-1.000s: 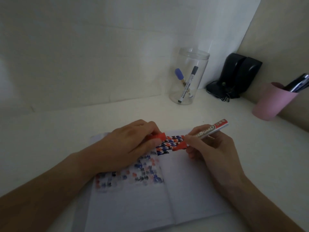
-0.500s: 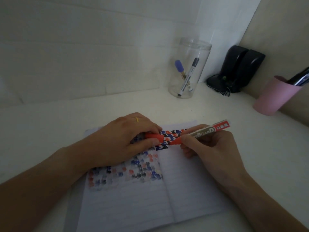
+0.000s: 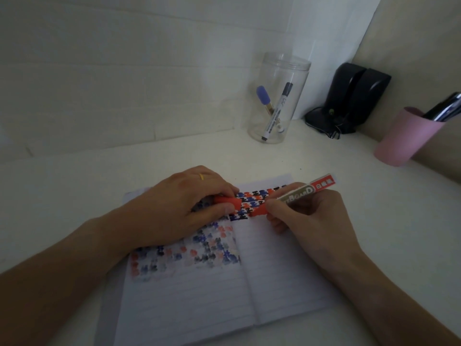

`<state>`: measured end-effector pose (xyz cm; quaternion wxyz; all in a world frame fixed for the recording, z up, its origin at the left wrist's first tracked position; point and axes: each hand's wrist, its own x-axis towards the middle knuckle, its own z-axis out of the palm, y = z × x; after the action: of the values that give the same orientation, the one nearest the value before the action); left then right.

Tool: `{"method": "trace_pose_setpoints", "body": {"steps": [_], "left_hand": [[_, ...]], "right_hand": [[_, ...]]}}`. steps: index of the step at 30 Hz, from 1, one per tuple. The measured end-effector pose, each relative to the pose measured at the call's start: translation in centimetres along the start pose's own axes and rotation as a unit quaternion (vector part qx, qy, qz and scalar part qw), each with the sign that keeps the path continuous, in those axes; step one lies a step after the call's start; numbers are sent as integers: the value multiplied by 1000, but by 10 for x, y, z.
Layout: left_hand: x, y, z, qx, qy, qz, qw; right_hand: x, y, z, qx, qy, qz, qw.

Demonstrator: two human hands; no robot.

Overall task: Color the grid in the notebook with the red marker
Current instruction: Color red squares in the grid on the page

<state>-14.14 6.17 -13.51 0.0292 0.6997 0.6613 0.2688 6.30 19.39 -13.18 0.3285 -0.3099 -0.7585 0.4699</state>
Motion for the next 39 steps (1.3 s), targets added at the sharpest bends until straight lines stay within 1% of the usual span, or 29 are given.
{"method": "trace_pose_setpoints", "body": {"steps": [5, 10, 14, 19, 24, 26, 31, 34, 36, 39], "left_hand": [[0, 0, 0, 1, 4, -1, 1000], [0, -1, 0, 3, 1, 1, 1000], [0, -1, 0, -1, 2, -2, 1000], [0, -1, 0, 2, -1, -3, 1000], [0, 1, 0, 4, -1, -4, 1000], [0, 1, 0, 6, -1, -3, 1000], [0, 0, 0, 7, -1, -4, 1000], [0, 1, 0, 8, -2, -5, 1000], [0, 1, 0, 9, -3, -5, 1000], [-1, 2, 1, 9, 0, -6, 1000]], "right_hand": [[1, 1, -2, 18, 7, -4, 1000], [2, 4, 0, -2, 11, 1, 1000], [0, -2, 0, 40, 4, 0, 999], [0, -2, 0, 0, -11, -10, 1000], [0, -2, -1, 18, -14, -9, 1000], [-1, -2, -1, 7, -22, -10, 1000], [0, 0, 0, -12, 7, 8, 1000], [0, 0, 1, -7, 8, 16, 1000], [0, -1, 0, 12, 9, 15, 1000], [2, -4, -2, 85, 20, 29, 996]]}}
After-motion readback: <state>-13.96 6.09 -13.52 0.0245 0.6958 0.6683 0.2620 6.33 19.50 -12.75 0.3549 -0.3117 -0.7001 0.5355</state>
